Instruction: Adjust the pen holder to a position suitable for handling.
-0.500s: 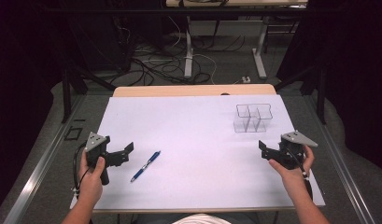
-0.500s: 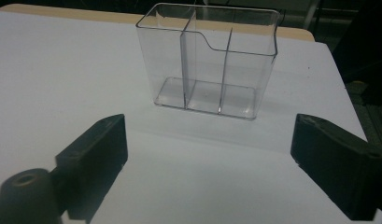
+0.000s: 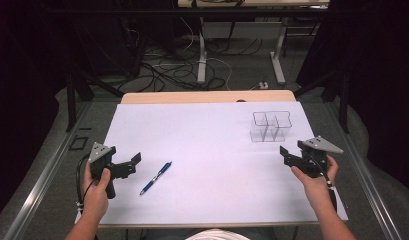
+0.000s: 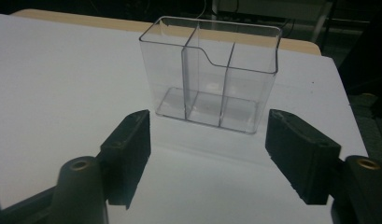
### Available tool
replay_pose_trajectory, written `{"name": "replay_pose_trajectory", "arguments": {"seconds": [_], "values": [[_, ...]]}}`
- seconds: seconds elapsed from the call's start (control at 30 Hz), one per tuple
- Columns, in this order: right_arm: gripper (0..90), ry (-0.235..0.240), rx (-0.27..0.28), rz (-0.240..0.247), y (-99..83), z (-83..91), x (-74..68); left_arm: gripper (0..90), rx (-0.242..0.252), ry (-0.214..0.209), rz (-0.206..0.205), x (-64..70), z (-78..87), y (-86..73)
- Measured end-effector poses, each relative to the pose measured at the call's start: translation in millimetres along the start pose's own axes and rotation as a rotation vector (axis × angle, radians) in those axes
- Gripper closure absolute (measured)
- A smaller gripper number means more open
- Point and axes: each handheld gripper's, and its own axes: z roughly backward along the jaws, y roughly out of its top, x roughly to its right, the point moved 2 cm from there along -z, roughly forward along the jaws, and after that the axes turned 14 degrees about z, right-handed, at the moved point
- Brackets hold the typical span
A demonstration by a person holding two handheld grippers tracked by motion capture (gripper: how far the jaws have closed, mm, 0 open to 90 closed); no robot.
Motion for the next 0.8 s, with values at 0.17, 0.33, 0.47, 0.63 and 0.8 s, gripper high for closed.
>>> {"name": "replay_pose_trajectory", "arguments": {"seconds": [0.17, 0.33, 0.47, 0.63, 0.8], "values": [[33.6, 0.036, -0.007, -0.045, 6.9, 1.5, 4.9, 0.3, 0.007, 0.001, 0.01, -0.3, 1.6, 0.5], [31.4, 0.02, -0.01, -0.048, 15.2, 1.8, 14.4, 0.3, 0.01, 0.002, 0.013, -0.5, 2.4, 0.6], [30.8, 0.02, -0.02, -0.024, 25.1, -2.6, 23.5, 0.2, 0.007, 0.004, 0.014, -1.2, 2.6, 0.3], [35.6, 0.048, -0.037, -0.017, 36.4, -8.4, 29.9, 0.2, 0.003, 0.002, 0.02, -1.4, 3.2, 0.0], [41.5, 0.055, -0.033, -0.007, 45.9, -13.3, 34.5, 0.3, 0.004, 0.002, 0.02, -1.3, 3.3, -0.1]]}}
